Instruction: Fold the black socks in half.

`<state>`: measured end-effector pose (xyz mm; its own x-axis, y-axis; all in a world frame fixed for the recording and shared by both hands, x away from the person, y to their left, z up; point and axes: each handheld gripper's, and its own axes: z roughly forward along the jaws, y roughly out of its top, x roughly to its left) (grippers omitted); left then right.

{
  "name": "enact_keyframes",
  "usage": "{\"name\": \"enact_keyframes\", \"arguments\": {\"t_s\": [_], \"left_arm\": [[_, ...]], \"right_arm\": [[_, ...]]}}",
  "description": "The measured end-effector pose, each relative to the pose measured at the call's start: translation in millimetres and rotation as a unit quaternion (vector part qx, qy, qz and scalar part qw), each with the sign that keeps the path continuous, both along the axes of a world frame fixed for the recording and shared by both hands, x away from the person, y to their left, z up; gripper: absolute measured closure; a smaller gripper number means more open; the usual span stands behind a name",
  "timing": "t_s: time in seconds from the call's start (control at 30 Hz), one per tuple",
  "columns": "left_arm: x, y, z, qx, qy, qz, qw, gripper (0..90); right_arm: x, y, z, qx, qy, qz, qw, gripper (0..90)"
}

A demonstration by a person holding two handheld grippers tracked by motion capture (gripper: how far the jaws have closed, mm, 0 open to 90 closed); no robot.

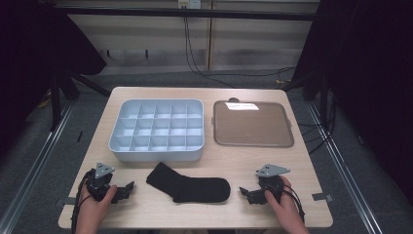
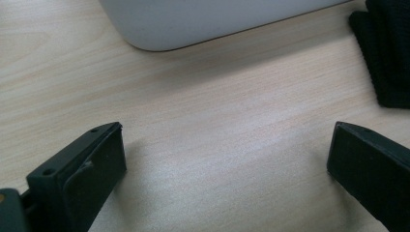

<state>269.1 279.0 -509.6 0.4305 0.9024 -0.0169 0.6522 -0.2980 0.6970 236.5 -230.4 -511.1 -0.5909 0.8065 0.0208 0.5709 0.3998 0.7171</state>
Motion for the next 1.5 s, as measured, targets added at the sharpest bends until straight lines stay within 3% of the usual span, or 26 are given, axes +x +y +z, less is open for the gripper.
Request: {"name": "enact_keyframes", "arguments": {"t_s": [0.63,0.87,0.97,1.0,1.03,1.1,1.2,1.27,1.37,1.4,1.5], "left_arm": [[0.1,0.5,0.0,0.0,-0.001,-0.002,1.0,0.0],[-4.1,2.9,0.5,-0.001,-0.003,-0.001,1.0,0.9],[-6.9,6.8,2.1,-0.003,-0.006,0.005,1.0,6.2],[-7.5,7.7,3.4,-0.004,-0.006,0.013,0.9999,9.5],[-7.9,8.9,5.2,-0.005,-0.002,0.019,0.9998,17.5],[-8.2,10.3,7.3,-0.017,0.006,0.033,0.9993,19.2],[-9.3,9.6,12.5,-0.01,0.019,0.038,0.999,23.7],[-8.8,4.5,17.1,-0.026,0.022,0.044,0.9985,24.1],[-7.1,-6.5,25.2,-0.028,0.022,0.031,0.9989,24.8],[-5.3,-17.1,31.2,-0.039,0.022,0.022,0.9988,27.0],[-3.2,-29.9,35.7,-0.045,0.021,0.011,0.9987,29.1]], "right_arm": [[-0.1,-0.4,0.3,-0.001,0.001,0.0,1.0,9.5],[2.7,0.2,0.1,0.003,0.0,0.018,0.9998,10.6],[3.7,0.7,0.4,0.005,-0.004,0.027,0.9996,14.6],[3.7,0.7,0.9,0.005,-0.003,0.029,0.9996,17.5],[2.9,0.9,2.9,0.015,0.001,0.04,0.9991,27.2],[2.7,1.3,4.5,0.016,0.004,0.046,0.9988,32.2],[1.7,2.2,7.4,0.03,0.016,0.053,0.998,48.6],[-0.4,4.3,8.3,0.038,0.018,0.066,0.997,59.6],[-3.8,11.5,8.0,0.029,0.017,0.094,0.995,71.2],[-6.1,16.9,8.5,0.02,0.012,0.109,0.9938,77.8],[-8.2,21.0,8.3,0.021,0.011,0.124,0.992,82.4]]}}
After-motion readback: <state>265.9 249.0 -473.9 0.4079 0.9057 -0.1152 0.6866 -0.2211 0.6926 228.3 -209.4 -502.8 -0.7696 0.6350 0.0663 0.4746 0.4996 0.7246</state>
